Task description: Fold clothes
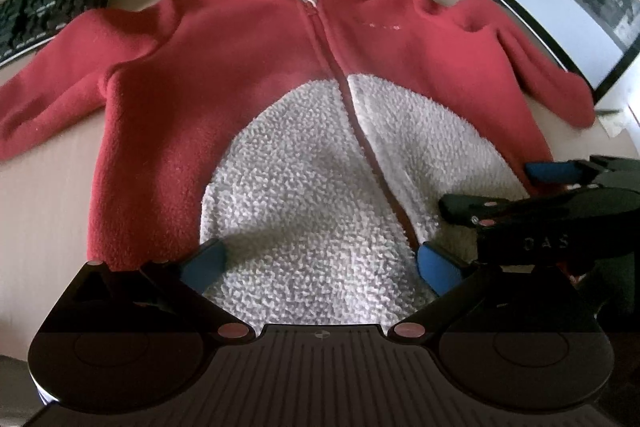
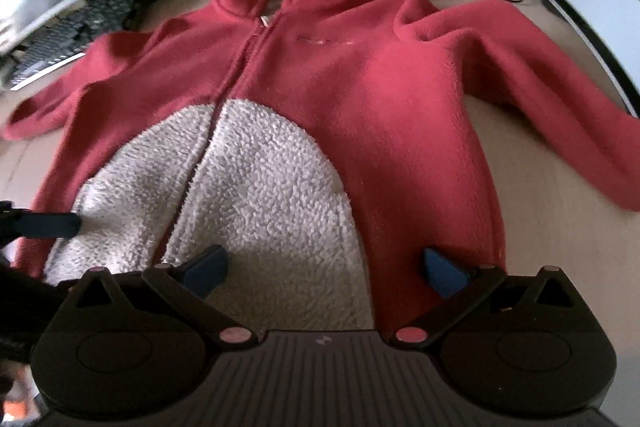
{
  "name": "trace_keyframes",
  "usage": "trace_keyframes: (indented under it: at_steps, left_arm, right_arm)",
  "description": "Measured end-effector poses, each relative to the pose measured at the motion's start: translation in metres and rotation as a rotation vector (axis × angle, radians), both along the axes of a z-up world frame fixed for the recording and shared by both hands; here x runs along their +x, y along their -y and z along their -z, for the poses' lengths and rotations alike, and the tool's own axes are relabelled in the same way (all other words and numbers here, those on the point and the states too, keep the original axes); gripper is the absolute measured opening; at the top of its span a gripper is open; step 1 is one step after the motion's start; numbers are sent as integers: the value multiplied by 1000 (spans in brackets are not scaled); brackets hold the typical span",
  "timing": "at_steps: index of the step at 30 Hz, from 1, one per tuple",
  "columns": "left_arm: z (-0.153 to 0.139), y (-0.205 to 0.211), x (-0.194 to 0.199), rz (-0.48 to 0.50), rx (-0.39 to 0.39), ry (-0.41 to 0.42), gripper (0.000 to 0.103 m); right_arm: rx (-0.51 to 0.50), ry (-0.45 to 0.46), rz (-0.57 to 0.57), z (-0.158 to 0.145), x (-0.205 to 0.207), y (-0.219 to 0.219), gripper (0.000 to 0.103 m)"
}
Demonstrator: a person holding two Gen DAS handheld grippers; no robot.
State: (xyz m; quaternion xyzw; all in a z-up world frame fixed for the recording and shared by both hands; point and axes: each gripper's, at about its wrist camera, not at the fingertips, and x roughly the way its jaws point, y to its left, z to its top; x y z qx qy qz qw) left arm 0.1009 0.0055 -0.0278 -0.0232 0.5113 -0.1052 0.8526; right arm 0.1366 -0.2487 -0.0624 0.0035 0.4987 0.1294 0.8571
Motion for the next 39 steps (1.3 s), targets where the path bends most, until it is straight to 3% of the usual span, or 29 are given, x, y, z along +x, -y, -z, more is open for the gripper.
trace_keyframes:
  at_steps: [5, 9, 11, 16, 21, 33, 36, 39]
  left_arm:
    - [-2, -2, 3, -40, -21, -12, 103]
    - [-3, -2, 8, -86, -33, -32, 103]
    - [-3, 0, 10, -109, -24, -39, 103]
    - [0, 12, 8, -109, 46, -28, 103]
    - [-1, 8, 9, -76, 34, -33, 103]
    - [-3, -1, 7, 6, 3, -37, 103]
    - [-4, -3, 5, 2, -12, -26, 103]
    - [-11, -13, 5, -51, -76, -22, 103]
  right_arm:
    - [201, 27, 48, -19, 16, 56, 103]
    - [365, 92, 228, -22, 27, 124, 103]
    - [462, 52, 305, -9, 39, 154, 103]
    - [706, -22, 430, 22, 60, 182, 103]
    - [864, -9, 547, 38, 70, 180, 103]
    - [782, 224, 685, 36, 131, 173, 103]
    - [630, 374, 589, 6, 126, 159, 103]
    - [463, 502, 382, -37, 112, 121, 103]
